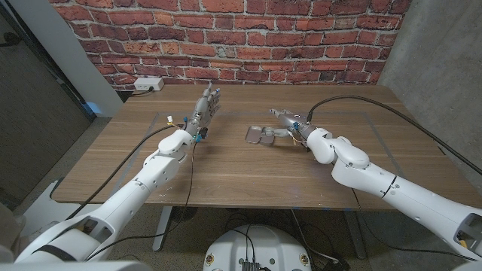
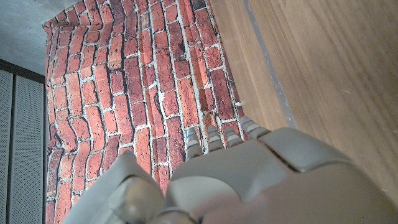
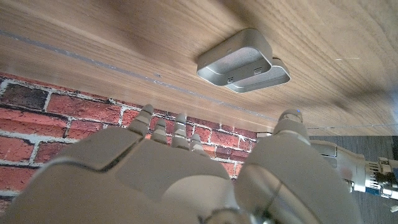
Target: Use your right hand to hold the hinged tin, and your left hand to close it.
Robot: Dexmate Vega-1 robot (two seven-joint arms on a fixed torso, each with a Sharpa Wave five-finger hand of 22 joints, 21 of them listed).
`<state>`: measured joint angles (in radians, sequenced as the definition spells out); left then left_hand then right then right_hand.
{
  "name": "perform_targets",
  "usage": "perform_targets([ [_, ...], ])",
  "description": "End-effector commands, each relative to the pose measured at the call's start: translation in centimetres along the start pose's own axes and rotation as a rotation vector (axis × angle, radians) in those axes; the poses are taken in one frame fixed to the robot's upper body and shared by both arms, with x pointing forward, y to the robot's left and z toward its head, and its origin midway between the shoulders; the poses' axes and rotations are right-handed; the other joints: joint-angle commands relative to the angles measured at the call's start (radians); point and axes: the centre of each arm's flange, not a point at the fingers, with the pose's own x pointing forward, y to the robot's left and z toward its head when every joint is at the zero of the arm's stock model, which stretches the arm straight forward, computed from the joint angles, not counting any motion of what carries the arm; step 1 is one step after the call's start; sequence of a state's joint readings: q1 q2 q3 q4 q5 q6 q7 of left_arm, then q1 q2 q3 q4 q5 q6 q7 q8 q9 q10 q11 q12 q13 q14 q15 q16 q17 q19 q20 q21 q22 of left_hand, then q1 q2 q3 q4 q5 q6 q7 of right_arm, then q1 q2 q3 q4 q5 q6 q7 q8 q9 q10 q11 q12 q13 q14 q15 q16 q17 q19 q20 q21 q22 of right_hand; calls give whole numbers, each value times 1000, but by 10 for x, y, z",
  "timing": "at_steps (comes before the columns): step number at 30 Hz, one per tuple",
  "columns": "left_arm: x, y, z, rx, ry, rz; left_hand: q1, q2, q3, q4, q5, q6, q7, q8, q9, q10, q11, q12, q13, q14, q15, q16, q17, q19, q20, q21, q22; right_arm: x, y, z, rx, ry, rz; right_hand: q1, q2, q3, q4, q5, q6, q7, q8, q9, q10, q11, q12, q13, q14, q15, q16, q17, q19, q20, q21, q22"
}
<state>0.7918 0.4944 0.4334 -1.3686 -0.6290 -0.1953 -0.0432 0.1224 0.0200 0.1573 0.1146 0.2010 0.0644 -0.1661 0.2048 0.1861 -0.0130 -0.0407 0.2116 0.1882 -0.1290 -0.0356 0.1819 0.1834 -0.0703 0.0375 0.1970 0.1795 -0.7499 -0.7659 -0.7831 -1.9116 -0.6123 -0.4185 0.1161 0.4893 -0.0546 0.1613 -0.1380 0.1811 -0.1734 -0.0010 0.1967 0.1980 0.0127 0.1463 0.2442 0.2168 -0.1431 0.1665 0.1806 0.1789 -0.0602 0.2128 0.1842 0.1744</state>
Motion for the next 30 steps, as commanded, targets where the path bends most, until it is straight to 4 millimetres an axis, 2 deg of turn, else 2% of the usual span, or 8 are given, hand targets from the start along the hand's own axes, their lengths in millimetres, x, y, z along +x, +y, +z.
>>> perform_targets([
  [1,-1,-2,-2,-4,2,4,-3,-3,-4,-1,6,7,0,6,3,4,-4,2,5,-6,-11,5,2,-8,3,1,1,9,8,3,-36,-33,32,16,5,1,-5,1,-132,9,-1,1,-10,10,2,3,-10,2,-1,4,-10,3,-2,2],
  [8,-1,-2,-1,-2,2,5,-4,-3,-6,-1,6,8,0,5,3,4,-5,2,5,-6,-11,5,3,-7,3,1,1,13,8,1,-53,-44,39,25,8,5,-7,2,-146,17,-4,2,-18,11,0,4,-12,1,0,4,-15,3,-2,2],
  [11,-1,-2,-1,0,3,3,-4,-3,-6,-1,6,7,0,4,3,4,-4,2,5,-6,-11,5,3,-8,3,1,1,14,10,1,-63,-44,38,31,11,7,-8,3,-140,3,1,2,-17,7,2,5,-11,0,2,4,-16,3,-1,2],
  [18,-1,-3,0,1,1,2,-5,-3,-8,-1,7,7,0,3,3,4,-5,2,5,-7,-12,5,3,-8,4,1,1,18,13,1,-71,-47,44,41,15,11,-10,3,-141,9,2,1,-14,4,4,6,-9,-4,4,4,-16,2,0,2],
  [23,-1,-5,1,-5,-2,3,-6,-3,-9,0,7,8,0,3,3,3,-1,2,5,-8,-11,5,3,-8,4,1,1,18,14,1,-77,-54,38,51,19,15,-12,3,-137,1,5,1,-9,0,8,7,1,4,8,4,-13,1,3,2],
  [30,0,-6,0,-4,0,-2,-10,-3,-12,2,7,3,-2,0,3,4,-2,2,5,-8,-10,6,3,-8,4,1,1,18,16,1,-93,-75,55,60,24,20,-13,3,-141,5,5,1,-6,-3,10,8,2,1,8,3,-9,0,4,2],
])
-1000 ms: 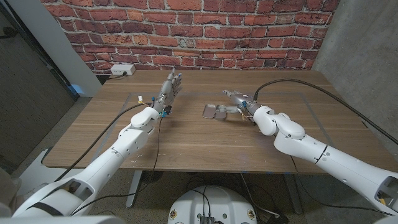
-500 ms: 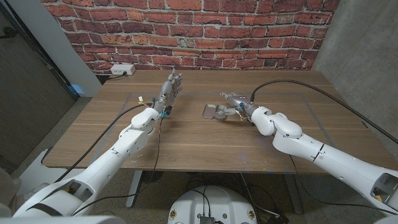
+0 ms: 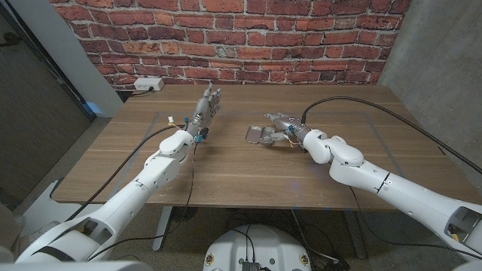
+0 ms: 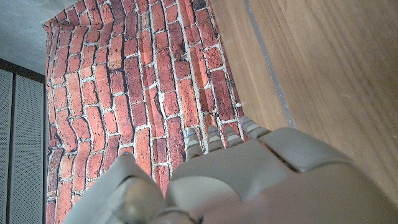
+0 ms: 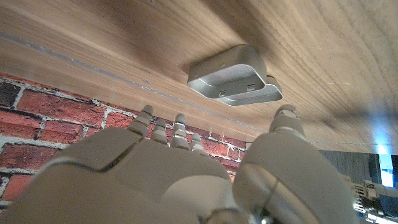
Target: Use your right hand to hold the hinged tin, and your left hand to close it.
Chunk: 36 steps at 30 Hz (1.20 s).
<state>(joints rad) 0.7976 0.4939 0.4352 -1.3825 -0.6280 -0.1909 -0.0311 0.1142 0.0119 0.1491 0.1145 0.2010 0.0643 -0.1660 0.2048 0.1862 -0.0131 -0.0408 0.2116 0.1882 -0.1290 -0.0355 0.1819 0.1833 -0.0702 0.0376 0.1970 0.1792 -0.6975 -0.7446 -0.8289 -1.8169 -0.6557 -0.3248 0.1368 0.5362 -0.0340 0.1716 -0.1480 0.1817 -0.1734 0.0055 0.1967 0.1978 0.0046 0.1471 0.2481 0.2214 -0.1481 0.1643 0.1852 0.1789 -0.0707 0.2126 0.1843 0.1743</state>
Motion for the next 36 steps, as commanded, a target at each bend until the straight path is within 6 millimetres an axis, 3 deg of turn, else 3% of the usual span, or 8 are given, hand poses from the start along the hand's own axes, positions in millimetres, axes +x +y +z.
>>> perform_targets([
  [1,0,-3,0,-1,0,-6,-2,5,-4,2,7,4,-1,0,3,4,-2,2,5,-8,-10,6,3,-9,5,1,1,2,4,0,-24,-27,14,16,6,11,-4,3,-140,-5,6,2,3,-5,7,3,8,2,4,3,3,0,5,2],
  [9,-1,-4,0,-8,-4,1,-11,3,-11,6,9,-19,-10,-10,3,7,-4,3,5,-8,-11,6,3,-9,4,2,2,6,7,-4,-18,-8,33,33,17,20,-6,3,-145,-5,5,2,6,-10,9,4,7,1,3,3,8,0,7,2],
  [16,-2,-5,1,-7,-6,5,-14,3,-13,8,9,-27,-12,-13,3,4,-2,2,5,-7,-11,6,3,-8,4,2,2,7,13,-7,-2,-6,27,58,22,29,-8,0,-206,9,-10,2,14,0,16,6,11,4,5,3,9,0,6,1],
  [25,-5,-4,1,-8,-8,13,-16,3,-16,8,10,-32,-14,-14,3,2,-3,1,5,-8,-11,6,3,-8,3,2,2,10,18,-9,-16,-4,45,66,21,30,-9,-2,-197,11,-2,2,26,-7,23,8,14,3,5,2,15,0,8,1],
  [29,-5,-4,1,-9,-12,17,-18,3,-19,9,12,-80,-21,-29,3,0,-3,0,5,-6,-11,7,3,-7,4,3,1,12,21,-10,-18,-7,44,70,21,31,-9,-2,-194,8,0,2,33,-17,27,10,15,1,5,2,16,0,8,1],
  [36,-5,-4,1,-8,-8,9,-19,4,-21,9,13,-72,-19,-21,3,0,-1,0,5,-5,-11,7,3,-6,3,3,1,14,25,-13,-10,9,50,77,22,34,-9,-2,-198,11,1,2,28,-3,26,12,15,-1,4,2,18,0,8,1],
])
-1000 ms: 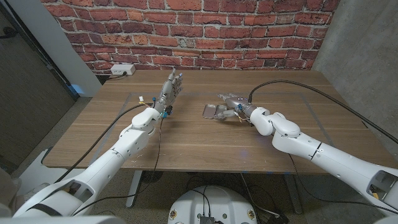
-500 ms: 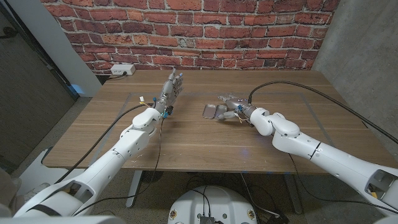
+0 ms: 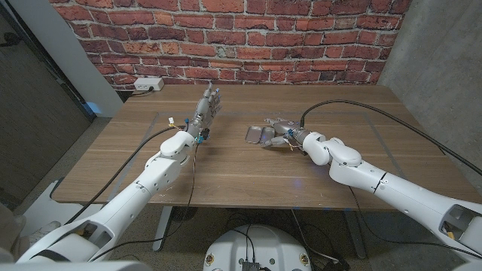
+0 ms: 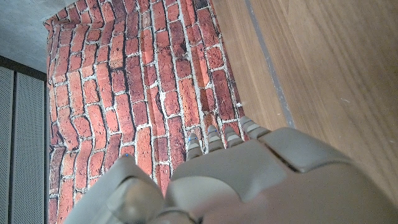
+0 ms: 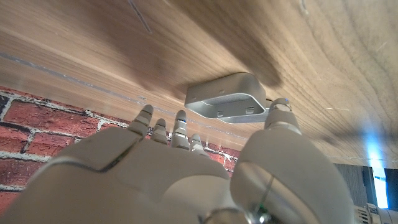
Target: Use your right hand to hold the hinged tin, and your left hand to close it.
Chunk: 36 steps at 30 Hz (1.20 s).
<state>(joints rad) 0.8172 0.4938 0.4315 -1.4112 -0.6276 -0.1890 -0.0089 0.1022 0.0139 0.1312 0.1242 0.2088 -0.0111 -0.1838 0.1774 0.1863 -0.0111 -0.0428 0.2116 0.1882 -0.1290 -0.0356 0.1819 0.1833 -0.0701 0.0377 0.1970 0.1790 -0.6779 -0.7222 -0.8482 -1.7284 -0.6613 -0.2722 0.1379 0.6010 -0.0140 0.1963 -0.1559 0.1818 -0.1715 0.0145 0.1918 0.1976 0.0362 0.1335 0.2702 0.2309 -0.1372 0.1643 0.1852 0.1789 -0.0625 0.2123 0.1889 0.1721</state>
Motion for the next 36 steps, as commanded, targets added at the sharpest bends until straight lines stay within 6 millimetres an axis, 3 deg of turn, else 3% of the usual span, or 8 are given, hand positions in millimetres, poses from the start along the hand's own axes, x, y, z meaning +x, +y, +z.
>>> perform_targets([
  [1,-1,0,1,1,-3,-2,-7,2,-3,-1,5,4,-1,7,3,-1,1,0,5,-6,-10,7,3,-6,3,3,1,4,6,-4,6,17,7,13,2,9,-1,-2,-200,2,5,2,-5,10,4,2,4,-1,4,2,10,0,3,3],
  [26,3,0,0,-4,1,-1,-8,3,-8,0,7,-6,0,9,2,1,5,1,5,-6,-10,6,2,-5,4,3,1,10,17,-6,11,24,41,31,3,14,-1,-2,-200,9,10,3,4,-3,14,9,4,-6,3,2,13,-1,3,3],
  [36,1,1,-2,-11,1,11,-9,3,-10,0,8,-5,1,11,2,6,2,3,5,-4,-10,7,2,-4,4,4,1,11,20,-7,12,20,52,44,10,20,0,1,-185,8,17,2,39,-12,31,13,7,-9,3,2,13,-9,2,3],
])
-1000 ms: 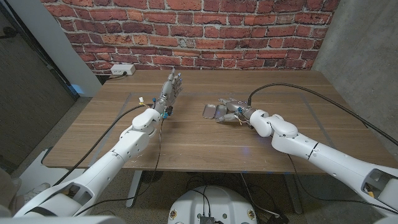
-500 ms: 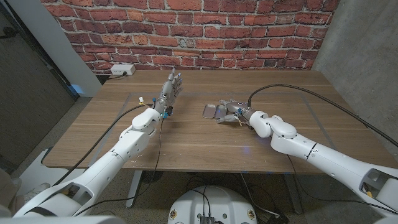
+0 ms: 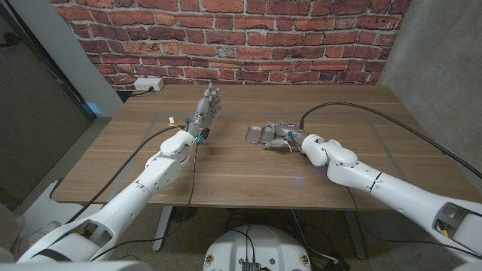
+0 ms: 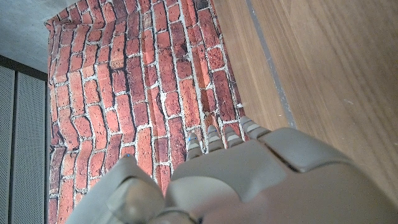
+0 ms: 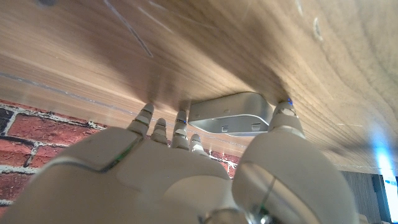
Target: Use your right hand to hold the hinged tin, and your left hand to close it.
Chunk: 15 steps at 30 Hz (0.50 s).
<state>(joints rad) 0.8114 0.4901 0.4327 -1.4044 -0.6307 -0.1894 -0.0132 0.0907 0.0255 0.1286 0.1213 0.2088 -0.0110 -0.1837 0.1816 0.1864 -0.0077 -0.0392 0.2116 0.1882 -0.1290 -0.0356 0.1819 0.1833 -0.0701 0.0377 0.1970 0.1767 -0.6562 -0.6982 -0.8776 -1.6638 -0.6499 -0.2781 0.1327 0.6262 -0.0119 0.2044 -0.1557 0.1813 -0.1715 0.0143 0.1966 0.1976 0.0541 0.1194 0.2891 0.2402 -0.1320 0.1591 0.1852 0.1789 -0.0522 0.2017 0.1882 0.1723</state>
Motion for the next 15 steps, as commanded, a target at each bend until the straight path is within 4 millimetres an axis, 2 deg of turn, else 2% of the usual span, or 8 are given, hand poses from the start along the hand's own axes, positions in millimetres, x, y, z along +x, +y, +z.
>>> perform_targets([
  [1,-1,1,-2,-7,1,12,2,-9,-8,2,8,-6,1,7,2,2,-2,3,5,-4,-10,7,2,-4,4,3,4,2,5,-1,2,-5,22,20,8,12,0,2,-185,11,12,3,27,1,15,4,3,-1,4,2,3,4,2,3],
  [3,-1,1,-2,-6,1,13,2,-9,-8,2,8,-6,1,7,2,2,-1,3,5,-4,-10,7,2,-4,4,3,4,3,6,0,-1,-5,25,26,11,15,1,4,-184,9,13,2,45,-9,25,7,5,-5,4,2,2,0,2,3],
  [6,-1,0,-2,-8,1,10,2,-9,-9,2,8,-5,1,8,2,3,-2,3,5,-4,-10,7,2,-4,4,3,4,3,6,-1,2,-3,29,33,14,18,1,7,-186,14,12,2,67,-10,37,11,10,-2,6,2,3,7,2,3],
  [7,-1,0,-2,-7,1,9,2,-9,-9,2,8,-5,1,8,2,3,-2,3,5,-4,-10,7,2,-4,4,3,4,4,8,-3,-1,-4,30,36,15,20,2,8,-185,11,12,2,77,-16,43,13,11,-6,6,2,1,-1,1,3],
  [8,0,0,-3,-8,2,10,2,-9,-9,2,8,-5,1,8,2,4,-2,3,5,-3,-10,7,2,-4,4,3,4,4,9,-4,-2,-4,28,40,17,22,2,10,-186,16,12,2,92,-20,51,16,14,-2,7,2,2,6,2,3],
  [15,-1,-1,-3,-9,1,10,1,-9,-11,2,9,-4,2,9,2,5,-1,3,5,-3,-10,7,2,-4,4,3,4,2,10,-5,13,-11,26,54,25,29,1,15,-191,18,11,3,112,-38,64,23,23,-12,9,2,1,4,1,3],
])
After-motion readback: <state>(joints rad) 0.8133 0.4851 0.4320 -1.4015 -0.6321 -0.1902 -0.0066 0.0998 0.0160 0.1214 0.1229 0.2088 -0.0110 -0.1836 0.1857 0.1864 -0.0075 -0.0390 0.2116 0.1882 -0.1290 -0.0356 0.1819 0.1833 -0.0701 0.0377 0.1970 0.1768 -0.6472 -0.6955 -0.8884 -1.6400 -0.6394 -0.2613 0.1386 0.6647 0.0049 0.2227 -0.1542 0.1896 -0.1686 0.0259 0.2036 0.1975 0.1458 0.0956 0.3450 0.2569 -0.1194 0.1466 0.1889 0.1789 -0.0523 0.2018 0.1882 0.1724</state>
